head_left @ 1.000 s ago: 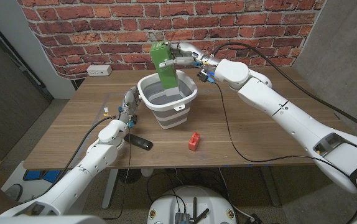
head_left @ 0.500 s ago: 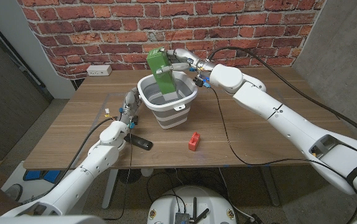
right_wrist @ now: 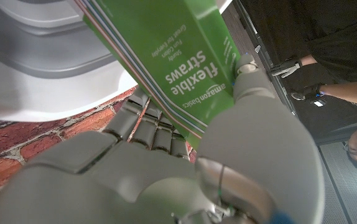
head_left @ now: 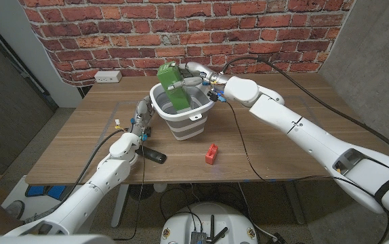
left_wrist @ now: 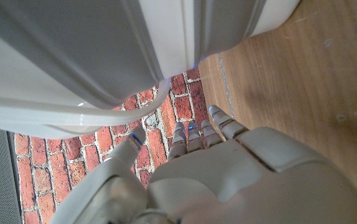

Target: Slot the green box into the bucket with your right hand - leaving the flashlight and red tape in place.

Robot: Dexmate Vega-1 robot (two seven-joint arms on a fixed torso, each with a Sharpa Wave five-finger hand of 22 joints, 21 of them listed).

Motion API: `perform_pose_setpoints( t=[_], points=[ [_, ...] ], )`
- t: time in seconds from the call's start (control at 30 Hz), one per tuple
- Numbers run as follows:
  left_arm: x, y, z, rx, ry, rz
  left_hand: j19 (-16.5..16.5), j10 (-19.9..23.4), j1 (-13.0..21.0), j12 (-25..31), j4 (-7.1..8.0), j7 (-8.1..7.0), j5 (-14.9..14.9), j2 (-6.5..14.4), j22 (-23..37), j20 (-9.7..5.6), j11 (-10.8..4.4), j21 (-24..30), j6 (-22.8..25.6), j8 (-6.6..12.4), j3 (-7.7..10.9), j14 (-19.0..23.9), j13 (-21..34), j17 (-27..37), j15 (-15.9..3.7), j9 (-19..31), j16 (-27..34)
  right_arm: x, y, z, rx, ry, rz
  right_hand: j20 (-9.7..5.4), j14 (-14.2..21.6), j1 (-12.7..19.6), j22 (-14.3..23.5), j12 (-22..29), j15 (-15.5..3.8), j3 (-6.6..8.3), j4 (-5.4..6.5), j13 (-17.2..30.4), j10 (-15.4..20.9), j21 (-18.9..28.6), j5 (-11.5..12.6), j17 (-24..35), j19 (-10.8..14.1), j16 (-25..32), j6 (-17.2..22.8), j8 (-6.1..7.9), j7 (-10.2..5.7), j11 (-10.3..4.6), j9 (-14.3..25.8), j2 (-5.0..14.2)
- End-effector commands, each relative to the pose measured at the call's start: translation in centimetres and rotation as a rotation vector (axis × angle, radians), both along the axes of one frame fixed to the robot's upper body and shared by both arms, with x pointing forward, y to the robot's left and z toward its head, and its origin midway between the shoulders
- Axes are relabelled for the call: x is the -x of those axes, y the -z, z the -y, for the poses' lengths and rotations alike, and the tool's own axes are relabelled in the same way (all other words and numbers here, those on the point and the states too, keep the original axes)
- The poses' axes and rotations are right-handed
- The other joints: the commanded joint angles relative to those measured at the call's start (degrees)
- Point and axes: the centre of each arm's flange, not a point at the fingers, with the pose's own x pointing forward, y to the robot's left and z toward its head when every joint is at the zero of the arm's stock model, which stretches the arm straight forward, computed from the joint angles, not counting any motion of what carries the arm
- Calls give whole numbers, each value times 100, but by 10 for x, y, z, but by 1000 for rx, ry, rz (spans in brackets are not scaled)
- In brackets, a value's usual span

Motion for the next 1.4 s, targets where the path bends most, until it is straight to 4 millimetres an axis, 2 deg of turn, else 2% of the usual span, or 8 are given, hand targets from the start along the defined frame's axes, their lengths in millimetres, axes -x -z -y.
perform_pose_setpoints(
  t=[0.03,0.5,0.8,0.87,1.1,1.2,1.37,1.4],
  points=[
    [2,5,2,10,-4,-2,5,30,-62,-16,-27,4,-12,434,8,-68,7,36,53,15,-2,-15,24,5,-17,29,5,-9,11,-7,29,18,-2,-18,158,58,18,4,-681,24,6,410,576,-11,20,55,25,-15,35,30,-30,-622,18,135],
    [5,9,2,13,-11,-9,4,29,-62,-16,-34,-1,-12,435,8,-68,25,35,60,17,-3,-11,24,5,-14,29,7,-17,19,-10,32,17,-45,-34,-16,93,19,-72,-643,28,-6,365,478,-27,4,57,-19,-101,-52,-4,-83,-630,10,149],
    [7,11,1,14,-13,-20,8,29,-62,-16,-38,0,-13,436,8,-69,13,37,61,16,-3,-11,24,6,-10,29,6,-19,18,-8,69,16,-61,26,-445,186,20,-338,-478,8,-31,265,88,-73,-47,36,-208,-267,-441,-161,-54,-552,-37,133],
    [6,12,1,18,-9,-18,5,30,-62,-16,-38,2,-13,437,8,-70,17,36,61,16,-3,-10,24,6,-11,29,7,-19,17,-7,83,15,-62,52,-669,233,20,-501,-374,-7,-43,216,-158,-78,-79,12,-278,-360,-636,-249,-61,-504,-74,99],
    [5,13,2,17,-7,-19,4,30,-63,-15,-38,-2,-13,439,8,-72,15,36,56,14,-3,-11,24,7,-8,29,7,-16,11,-3,114,9,-52,159,-1041,256,18,-761,-178,-53,-24,130,-499,-95,-146,-35,-445,-512,-998,-425,16,-416,-153,42],
    [5,12,2,17,-6,-19,4,27,-65,-17,-38,4,-13,438,8,-72,12,36,58,15,-3,-12,24,7,-6,29,6,-15,8,-2,133,3,-47,282,-1417,266,18,-1044,26,-95,-13,36,-891,-103,-205,-116,-639,-692,-1280,-602,83,-235,-256,-25],
    [5,12,3,17,-4,-18,0,29,-66,-16,-37,3,-12,440,8,-71,15,34,59,14,-1,-10,24,8,-8,29,7,-13,4,-2,164,-12,-60,631,-1924,149,8,-1381,455,-156,47,-93,-1444,-140,-265,-237,-1068,-963,-1701,-939,93,-88,-417,-54],
    [5,12,3,16,-3,-19,1,29,-66,-16,-37,1,-12,439,8,-71,15,35,58,14,-1,-11,24,8,-9,29,6,-13,4,-2,171,-11,-61,657,-1971,136,6,-1420,504,-161,49,-112,-1495,-131,-271,-256,-1100,-995,-1785,-998,90,-70,-442,-55]
  ],
)
